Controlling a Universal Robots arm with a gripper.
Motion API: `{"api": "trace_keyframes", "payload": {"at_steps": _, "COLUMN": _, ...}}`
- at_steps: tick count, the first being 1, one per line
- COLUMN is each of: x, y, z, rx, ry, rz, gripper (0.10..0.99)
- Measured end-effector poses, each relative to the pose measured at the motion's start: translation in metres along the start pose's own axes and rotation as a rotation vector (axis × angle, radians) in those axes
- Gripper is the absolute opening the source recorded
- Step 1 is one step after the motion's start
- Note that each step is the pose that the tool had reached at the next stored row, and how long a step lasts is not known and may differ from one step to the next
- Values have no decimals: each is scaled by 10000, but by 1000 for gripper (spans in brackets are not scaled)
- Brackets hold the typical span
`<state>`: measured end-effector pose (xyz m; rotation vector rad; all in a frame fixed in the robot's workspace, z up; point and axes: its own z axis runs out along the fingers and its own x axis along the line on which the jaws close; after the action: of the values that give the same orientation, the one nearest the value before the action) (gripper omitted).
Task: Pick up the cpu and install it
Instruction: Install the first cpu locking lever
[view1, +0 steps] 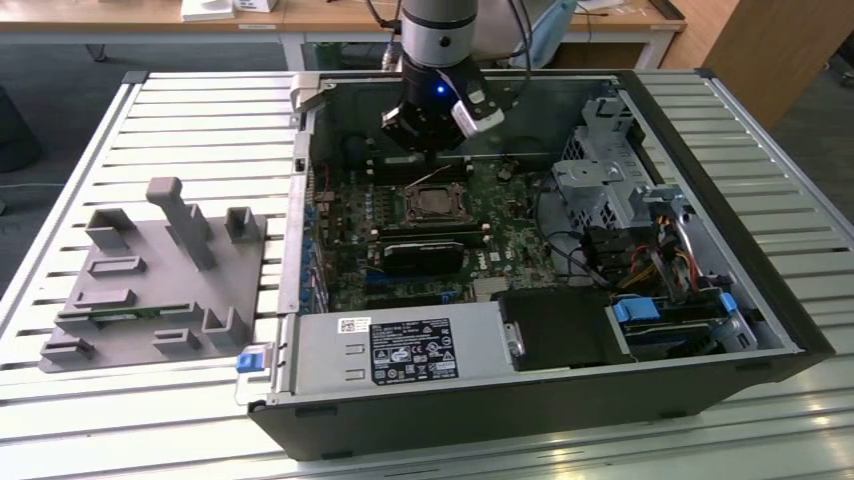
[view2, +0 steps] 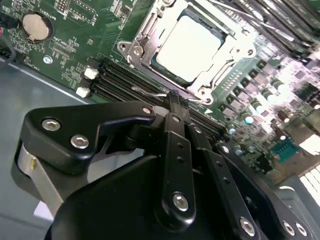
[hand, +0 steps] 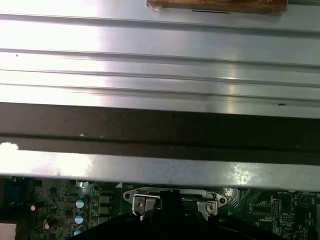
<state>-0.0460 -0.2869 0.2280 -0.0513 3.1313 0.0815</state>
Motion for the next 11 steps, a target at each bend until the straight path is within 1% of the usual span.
{"api": "trace_keyframes", "payload": {"at_steps": 2, "x": -10, "y": 7, "z": 23, "rx": -1, "ry": 2, "rz": 1, "gripper": 106}}
{"api": "trace_keyframes", "payload": {"at_steps": 5, "x": -36, "y": 16, "z": 36, "rx": -1, "ry": 13, "rz": 1, "gripper": 106}}
{"api": "trace_keyframes", "payload": {"at_steps": 11, "x": -94, "y": 51, "z": 72, "rx": -2, "ry": 67, "rz": 3, "gripper": 106}}
